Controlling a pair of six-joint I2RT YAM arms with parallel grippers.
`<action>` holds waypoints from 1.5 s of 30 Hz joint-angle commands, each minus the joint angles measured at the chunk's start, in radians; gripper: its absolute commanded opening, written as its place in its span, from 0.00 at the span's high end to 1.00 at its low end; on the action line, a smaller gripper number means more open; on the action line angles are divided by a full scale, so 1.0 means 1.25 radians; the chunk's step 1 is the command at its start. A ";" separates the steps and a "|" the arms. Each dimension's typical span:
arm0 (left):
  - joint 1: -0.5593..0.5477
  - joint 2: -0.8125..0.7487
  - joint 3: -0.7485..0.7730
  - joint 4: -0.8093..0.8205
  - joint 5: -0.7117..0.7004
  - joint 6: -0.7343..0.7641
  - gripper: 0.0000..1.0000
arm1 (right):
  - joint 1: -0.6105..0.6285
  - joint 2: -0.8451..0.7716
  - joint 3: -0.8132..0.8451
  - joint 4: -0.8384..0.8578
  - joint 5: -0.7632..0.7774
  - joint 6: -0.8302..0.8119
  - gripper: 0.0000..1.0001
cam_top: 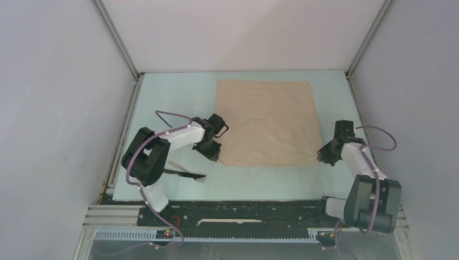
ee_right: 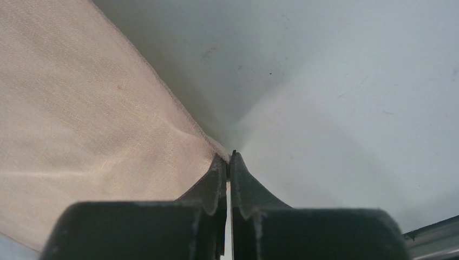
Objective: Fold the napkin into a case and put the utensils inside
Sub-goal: Pick up the flattened napkin from the center of the board, then flatten the napkin at the center of the board.
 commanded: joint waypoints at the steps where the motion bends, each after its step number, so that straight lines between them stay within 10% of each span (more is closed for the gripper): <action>1: -0.005 -0.011 -0.033 0.059 -0.041 -0.018 0.99 | -0.006 -0.022 -0.002 0.010 0.009 -0.013 1.00; 13: -0.014 -0.252 0.049 -0.033 -0.112 0.163 1.00 | -0.013 -0.298 0.047 -0.042 -0.182 -0.148 1.00; 28: -0.115 -0.657 0.438 0.101 -0.095 0.626 1.00 | 0.015 -0.580 0.648 -0.185 -0.284 -0.169 1.00; 35: -0.102 -0.544 0.559 0.121 -0.196 0.713 1.00 | 0.022 -0.471 0.705 -0.125 -0.175 -0.184 1.00; 45: 0.112 -0.115 0.698 0.221 -0.035 0.671 1.00 | -0.002 -0.104 0.609 0.077 -0.132 -0.216 1.00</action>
